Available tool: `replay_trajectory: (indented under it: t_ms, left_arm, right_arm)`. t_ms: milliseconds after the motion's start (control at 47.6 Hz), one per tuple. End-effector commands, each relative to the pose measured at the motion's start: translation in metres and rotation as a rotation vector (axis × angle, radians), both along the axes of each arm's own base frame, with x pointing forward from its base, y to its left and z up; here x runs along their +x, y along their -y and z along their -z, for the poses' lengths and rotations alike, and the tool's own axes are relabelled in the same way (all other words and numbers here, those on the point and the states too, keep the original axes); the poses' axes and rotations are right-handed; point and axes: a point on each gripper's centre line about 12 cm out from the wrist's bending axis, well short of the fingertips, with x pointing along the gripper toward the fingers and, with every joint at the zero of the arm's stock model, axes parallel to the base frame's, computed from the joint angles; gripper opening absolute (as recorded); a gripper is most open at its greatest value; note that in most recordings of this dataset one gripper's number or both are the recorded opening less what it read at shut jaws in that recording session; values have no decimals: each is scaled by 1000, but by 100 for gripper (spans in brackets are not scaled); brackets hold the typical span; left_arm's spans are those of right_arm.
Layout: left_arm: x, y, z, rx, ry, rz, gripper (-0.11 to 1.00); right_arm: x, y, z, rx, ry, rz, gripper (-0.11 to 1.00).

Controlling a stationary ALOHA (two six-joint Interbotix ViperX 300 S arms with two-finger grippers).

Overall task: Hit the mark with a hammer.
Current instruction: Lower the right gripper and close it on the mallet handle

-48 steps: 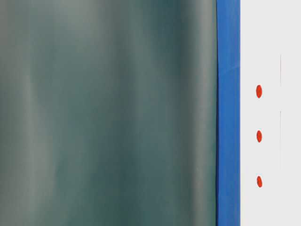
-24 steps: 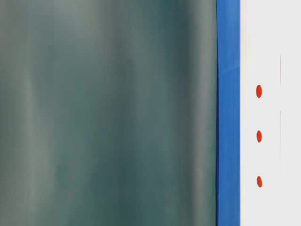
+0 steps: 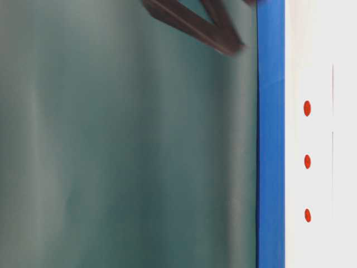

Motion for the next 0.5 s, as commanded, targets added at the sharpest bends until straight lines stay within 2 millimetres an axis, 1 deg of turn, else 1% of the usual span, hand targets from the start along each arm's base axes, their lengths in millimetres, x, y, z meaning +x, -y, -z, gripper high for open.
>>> replay_trajectory:
  t_ms: [0,273,357,483]
  left_arm:
    - [1,1,-2,-3,6,3,0]
    - [0,1,3,-2,-5,3,0]
    - [0,1,4,-3,-8,3,0]
    - [-1,0,6,-1,-14,2,0]
  right_arm:
    - [18,-6,4,33,19,19,88]
    - [58,-28,48,58,-37,37,87]
    - [70,-32,63,62,-65,47,88]
    - [82,-36,84,71,-104,68,88]
